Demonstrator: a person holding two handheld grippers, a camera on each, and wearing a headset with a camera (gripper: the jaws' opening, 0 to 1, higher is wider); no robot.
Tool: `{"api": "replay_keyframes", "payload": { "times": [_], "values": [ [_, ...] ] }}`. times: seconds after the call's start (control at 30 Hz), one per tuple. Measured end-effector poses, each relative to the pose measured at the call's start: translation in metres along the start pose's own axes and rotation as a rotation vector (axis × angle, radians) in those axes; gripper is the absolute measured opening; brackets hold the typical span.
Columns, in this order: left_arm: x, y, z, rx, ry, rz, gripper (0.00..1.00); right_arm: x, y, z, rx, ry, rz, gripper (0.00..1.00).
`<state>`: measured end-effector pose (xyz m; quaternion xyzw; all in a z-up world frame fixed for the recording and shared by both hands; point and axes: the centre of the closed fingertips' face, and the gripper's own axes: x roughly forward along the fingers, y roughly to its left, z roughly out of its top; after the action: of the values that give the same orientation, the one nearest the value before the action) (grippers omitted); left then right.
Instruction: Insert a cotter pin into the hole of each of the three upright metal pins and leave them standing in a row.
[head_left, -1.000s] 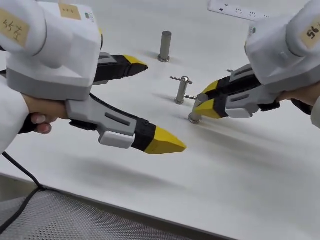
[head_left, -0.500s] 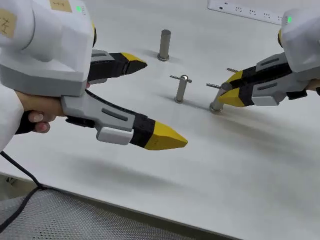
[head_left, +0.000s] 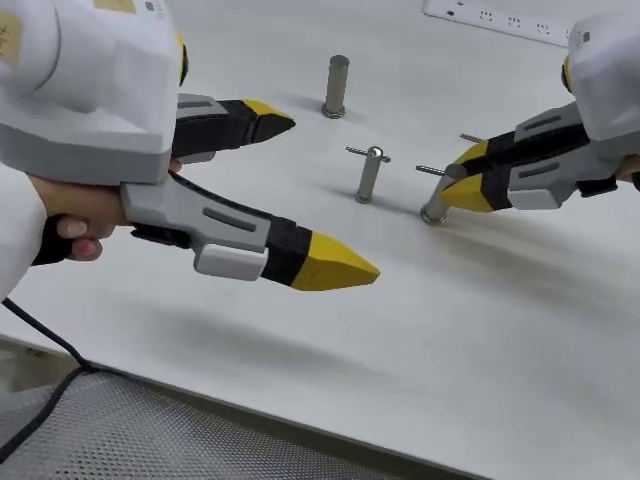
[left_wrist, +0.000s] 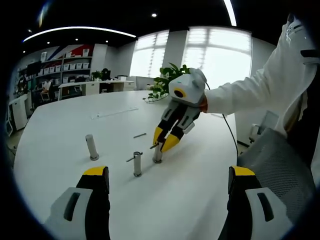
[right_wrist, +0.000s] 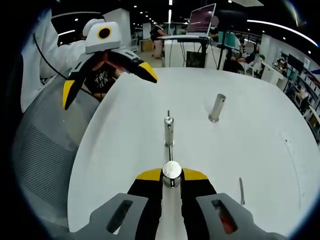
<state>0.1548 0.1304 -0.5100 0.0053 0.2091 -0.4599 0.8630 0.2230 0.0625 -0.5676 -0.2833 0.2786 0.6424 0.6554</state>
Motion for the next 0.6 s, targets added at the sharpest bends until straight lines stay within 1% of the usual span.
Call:
{"api": "replay_keyframes", "payload": {
  "times": [0.07,0.27,0.37,0.43,0.53,0.6],
  "values": [
    [0.0001,-0.0003,-0.0006,-0.003,0.002,-0.002,0.99,0.0004,-0.0010,0.0005,-0.006,-0.002,-0.001,0.08],
    [0.0012,-0.0006,-0.0030,-0.005,0.009,-0.004,0.99,0.0011,-0.0028,0.0008,0.010,-0.013,0.008,0.08],
    [0.0021,-0.0026,-0.0036,-0.003,0.011,-0.007,0.99,0.0012,-0.0029,0.0007,0.000,-0.013,0.012,0.08],
    [0.0024,-0.0034,-0.0036,-0.003,0.011,-0.010,0.99,0.0011,-0.0029,0.0004,-0.008,-0.015,0.013,0.08],
    [0.0028,-0.0042,-0.0025,-0.015,0.003,-0.012,0.99,0.0012,-0.0033,-0.0001,0.001,-0.017,0.014,0.08],
    [0.0027,-0.0050,-0.0031,-0.012,0.007,-0.011,0.98,0.0012,-0.0032,-0.0004,0.001,-0.017,0.013,0.08]
  ]
}}
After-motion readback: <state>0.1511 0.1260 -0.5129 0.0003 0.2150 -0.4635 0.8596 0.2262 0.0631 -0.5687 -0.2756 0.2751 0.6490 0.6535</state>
